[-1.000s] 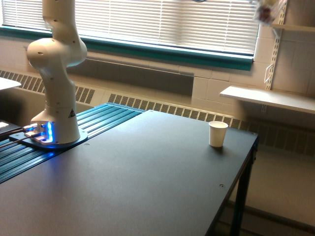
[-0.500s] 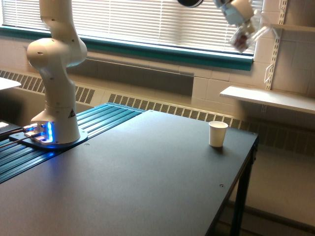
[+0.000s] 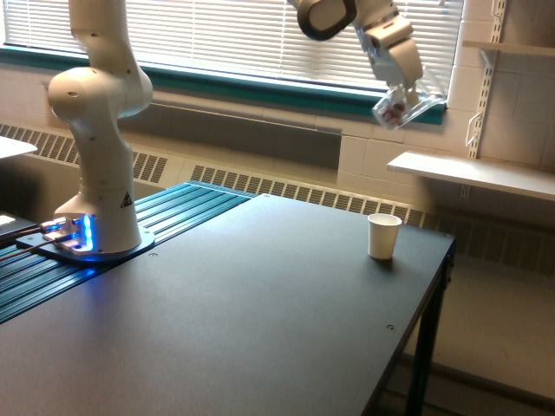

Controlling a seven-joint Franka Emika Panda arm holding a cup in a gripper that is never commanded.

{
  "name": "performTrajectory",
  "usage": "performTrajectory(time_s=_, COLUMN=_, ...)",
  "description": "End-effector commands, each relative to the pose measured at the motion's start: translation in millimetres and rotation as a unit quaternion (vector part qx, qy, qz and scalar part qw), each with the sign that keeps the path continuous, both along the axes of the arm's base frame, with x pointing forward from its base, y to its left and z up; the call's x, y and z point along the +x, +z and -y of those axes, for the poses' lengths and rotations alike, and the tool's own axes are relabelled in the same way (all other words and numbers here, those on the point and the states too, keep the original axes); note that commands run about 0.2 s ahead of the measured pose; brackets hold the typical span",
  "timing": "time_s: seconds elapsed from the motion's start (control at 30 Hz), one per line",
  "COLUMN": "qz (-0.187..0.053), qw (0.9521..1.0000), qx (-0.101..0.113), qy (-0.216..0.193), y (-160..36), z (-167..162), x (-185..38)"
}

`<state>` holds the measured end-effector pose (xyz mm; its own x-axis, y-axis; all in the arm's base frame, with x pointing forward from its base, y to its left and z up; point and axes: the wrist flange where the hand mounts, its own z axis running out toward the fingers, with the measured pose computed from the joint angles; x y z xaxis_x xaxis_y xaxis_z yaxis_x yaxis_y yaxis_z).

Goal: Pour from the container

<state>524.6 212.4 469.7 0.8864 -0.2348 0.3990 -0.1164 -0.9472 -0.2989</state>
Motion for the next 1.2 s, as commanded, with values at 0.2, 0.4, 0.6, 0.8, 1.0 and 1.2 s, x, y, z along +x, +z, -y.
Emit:
performTrajectory(time_s=0.2, qz=-0.061, qw=0.9979, qx=-0.014, qy=0.016, y=-46.5, z=-17, x=-27)
performTrajectory(time_s=0.4, qz=-0.090, qw=0.9958, qx=-0.006, qy=0.008, y=-68.3, z=-16, x=-31)
performTrajectory(time_s=0.6, qz=-0.111, qw=0.9937, qx=-0.014, qy=0.001, y=-82.2, z=-15, x=-26)
performTrajectory(time_s=0.8, qz=-0.138, qw=0.9902, qx=0.001, qy=-0.020, y=-99.3, z=-6, x=-16)
performTrajectory(time_s=1.0, qz=-0.156, qw=0.9874, qx=0.011, qy=-0.025, y=-117.9, z=-5, x=-9)
performTrajectory(time_s=1.2, qz=-0.179, qw=0.9838, qx=0.008, qy=-0.009, y=-144.6, z=-13, x=-10)
